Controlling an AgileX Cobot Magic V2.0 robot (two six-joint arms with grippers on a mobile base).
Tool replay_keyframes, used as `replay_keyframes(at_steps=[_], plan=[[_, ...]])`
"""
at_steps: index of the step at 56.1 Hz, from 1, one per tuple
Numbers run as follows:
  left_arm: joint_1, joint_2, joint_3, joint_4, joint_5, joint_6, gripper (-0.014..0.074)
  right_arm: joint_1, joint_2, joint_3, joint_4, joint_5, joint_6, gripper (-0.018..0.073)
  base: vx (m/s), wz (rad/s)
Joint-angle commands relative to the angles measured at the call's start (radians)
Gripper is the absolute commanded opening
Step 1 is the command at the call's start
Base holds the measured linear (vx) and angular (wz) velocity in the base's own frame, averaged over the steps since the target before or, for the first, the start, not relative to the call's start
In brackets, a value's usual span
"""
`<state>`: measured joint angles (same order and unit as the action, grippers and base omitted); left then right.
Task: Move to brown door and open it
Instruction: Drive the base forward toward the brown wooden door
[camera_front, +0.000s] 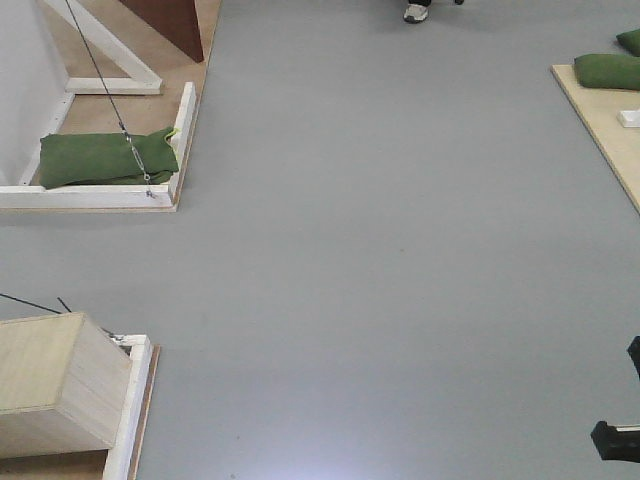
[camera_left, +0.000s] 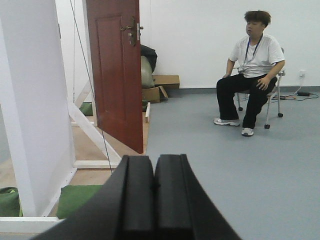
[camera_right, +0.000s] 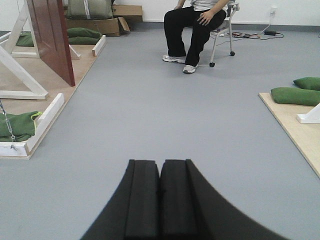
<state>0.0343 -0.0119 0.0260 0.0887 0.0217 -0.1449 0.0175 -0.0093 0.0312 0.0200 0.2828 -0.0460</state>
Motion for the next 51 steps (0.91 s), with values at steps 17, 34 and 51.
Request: replay_keyframes(at_steps=[17,34,51], plan=[[0.002,-0.017,-0.028,-0.003,-0.081,-0.006,-0.0003,-0.001,-0.015,0.004,-0.007,-0.082,-0.006,0.0,0.0,0.0],[0.002,-0.017,-0.028,-0.003,-0.081,-0.006,-0.0003,-0.001,-0.015,0.004,-0.007,-0.082,-0.006,0.0,0.0,0.0],[0.002,-0.017,-0.028,-0.003,-0.081,-0.006,-0.0003,-0.001,-0.016,0.004,-0.007,-0.082,-0.006,0.0,0.0,0.0]])
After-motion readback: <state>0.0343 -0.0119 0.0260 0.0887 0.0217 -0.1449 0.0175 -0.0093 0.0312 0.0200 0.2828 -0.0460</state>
